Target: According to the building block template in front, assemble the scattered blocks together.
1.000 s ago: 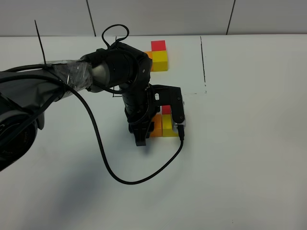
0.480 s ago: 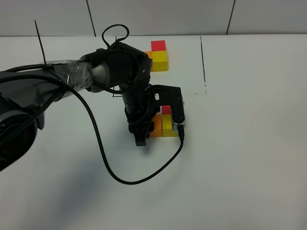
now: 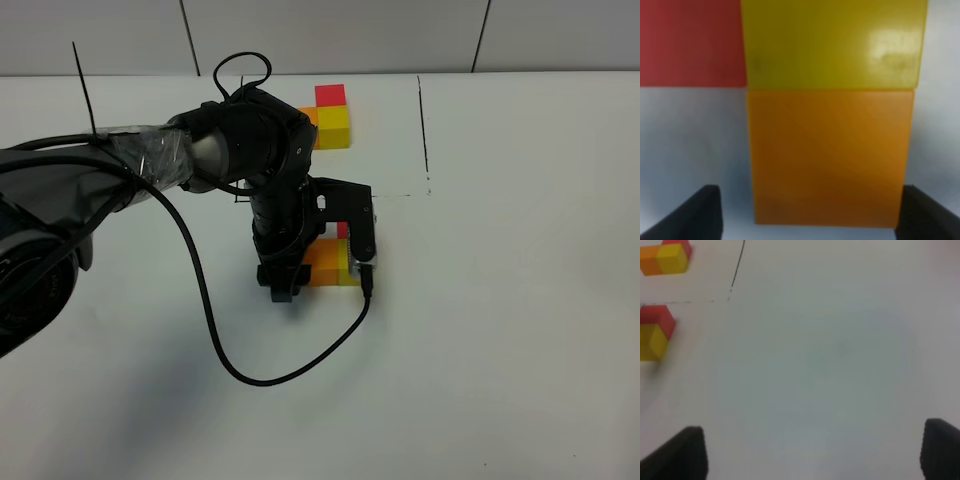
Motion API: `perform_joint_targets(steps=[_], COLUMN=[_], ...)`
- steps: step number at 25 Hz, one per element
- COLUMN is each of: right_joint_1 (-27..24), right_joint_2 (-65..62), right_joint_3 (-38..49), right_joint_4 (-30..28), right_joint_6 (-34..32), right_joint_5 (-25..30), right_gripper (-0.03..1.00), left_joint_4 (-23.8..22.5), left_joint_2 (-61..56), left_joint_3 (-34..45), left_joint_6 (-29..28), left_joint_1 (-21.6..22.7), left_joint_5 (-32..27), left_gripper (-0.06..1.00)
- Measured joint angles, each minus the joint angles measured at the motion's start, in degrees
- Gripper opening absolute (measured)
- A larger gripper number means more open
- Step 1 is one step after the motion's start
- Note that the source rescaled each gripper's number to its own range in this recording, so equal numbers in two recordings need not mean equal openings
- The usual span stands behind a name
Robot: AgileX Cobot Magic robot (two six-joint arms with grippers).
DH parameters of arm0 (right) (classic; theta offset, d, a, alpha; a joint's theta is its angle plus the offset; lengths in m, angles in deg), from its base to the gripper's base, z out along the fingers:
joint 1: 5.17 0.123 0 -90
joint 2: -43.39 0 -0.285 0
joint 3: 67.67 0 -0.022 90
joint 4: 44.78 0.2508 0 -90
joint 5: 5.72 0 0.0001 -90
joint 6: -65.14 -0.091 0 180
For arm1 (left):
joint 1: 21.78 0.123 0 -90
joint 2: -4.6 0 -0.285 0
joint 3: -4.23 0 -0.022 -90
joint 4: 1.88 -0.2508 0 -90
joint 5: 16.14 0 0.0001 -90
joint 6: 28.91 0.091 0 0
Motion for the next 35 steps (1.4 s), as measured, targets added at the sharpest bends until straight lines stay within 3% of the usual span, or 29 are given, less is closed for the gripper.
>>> perform_joint_targets(steps=[4, 13, 18, 26, 29, 35], right_joint_1=[0.00, 0.00, 0.00, 0.00, 0.00, 0.00], right_joint_2=[0.00, 0.00, 0.00, 0.00, 0.00, 0.00], right_joint_3=[0.00, 0.00, 0.00, 0.00, 0.00, 0.00], right_joint_4=[0.00, 0.00, 0.00, 0.00, 0.00, 0.00], right_joint_6=[0.00, 0.00, 0.00, 0.00, 0.00, 0.00], right_joint_5=[0.00, 0.00, 0.00, 0.00, 0.00, 0.00], right_gripper=[0.73, 0.73, 0.73, 0.73, 0.73, 0.73], left_joint_4=[0.00, 0.11, 0.39, 0.93, 0.85, 0.69], left_joint_2=[-0.37, -11.80, -17.65, -28.04, -32.50, -43.57], left_joint_3=[0.00, 0.00, 0.00, 0.00, 0.00, 0.00], left_joint_6=[-0.08, -6.91, -13.22, -27.40, -30.82, -36.13], left_joint_1=[0.00, 2.36, 10.57, 25.21, 27.81, 28.19], left_joint_5=[-0.77, -4.20, -8.38, -8.83, -10.08, -16.49], left_gripper=[0.75, 0.76, 0.76, 0.76, 0.76, 0.77])
